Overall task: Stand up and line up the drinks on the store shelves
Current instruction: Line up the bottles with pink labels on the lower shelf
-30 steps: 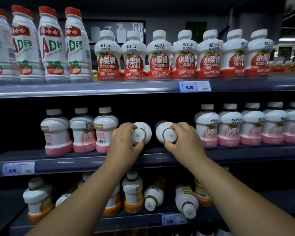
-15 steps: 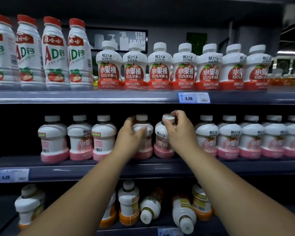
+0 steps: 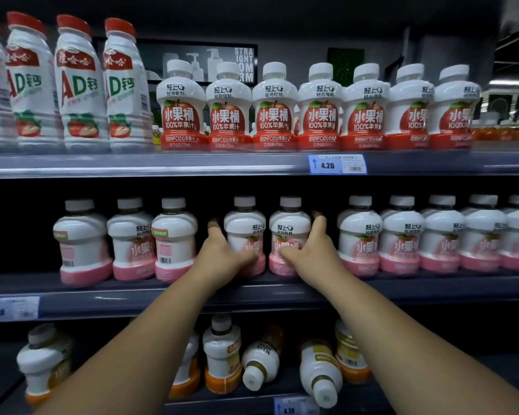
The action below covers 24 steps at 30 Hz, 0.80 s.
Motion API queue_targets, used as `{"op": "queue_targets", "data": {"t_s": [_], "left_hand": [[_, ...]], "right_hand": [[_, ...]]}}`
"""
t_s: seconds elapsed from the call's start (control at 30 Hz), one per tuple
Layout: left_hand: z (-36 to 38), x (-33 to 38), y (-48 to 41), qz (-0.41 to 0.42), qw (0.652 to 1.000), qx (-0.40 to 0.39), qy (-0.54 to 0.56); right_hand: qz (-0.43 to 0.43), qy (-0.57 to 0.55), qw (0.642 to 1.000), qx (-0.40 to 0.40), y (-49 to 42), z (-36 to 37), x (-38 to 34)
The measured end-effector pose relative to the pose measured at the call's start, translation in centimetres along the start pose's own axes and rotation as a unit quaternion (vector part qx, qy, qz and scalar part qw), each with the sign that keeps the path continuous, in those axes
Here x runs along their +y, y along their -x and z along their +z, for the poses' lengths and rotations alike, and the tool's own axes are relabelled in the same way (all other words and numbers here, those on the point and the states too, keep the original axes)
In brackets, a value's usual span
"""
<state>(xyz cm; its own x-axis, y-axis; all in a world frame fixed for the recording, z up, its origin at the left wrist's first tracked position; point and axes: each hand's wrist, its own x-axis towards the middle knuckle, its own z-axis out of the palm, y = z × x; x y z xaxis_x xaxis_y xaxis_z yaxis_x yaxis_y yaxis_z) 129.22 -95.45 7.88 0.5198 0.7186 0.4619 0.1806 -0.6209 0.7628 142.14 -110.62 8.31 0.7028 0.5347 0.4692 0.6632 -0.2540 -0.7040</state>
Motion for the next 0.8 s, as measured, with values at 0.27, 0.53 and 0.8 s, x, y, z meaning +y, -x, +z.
{"op": "queue_targets", "data": {"t_s": [0.27,0.53,0.8], "left_hand": [[-0.3,0.1,0.6,0.028,0.998,-0.049,0.021],[-0.4,0.1,1.0,0.038,0.999,-0.028,-0.02],[-0.3,0.5,1.4,0.049,0.997,-0.038,-0.036]], "right_hand": [[-0.004,0.098,0.995,0.022,1.5,0.4,-0.2],[-0.018,0.121,0.991,0.049,2.3,0.6,-0.1],[-0.016,0.108,0.993,0.035,2.4,-0.2,0.3]]}}
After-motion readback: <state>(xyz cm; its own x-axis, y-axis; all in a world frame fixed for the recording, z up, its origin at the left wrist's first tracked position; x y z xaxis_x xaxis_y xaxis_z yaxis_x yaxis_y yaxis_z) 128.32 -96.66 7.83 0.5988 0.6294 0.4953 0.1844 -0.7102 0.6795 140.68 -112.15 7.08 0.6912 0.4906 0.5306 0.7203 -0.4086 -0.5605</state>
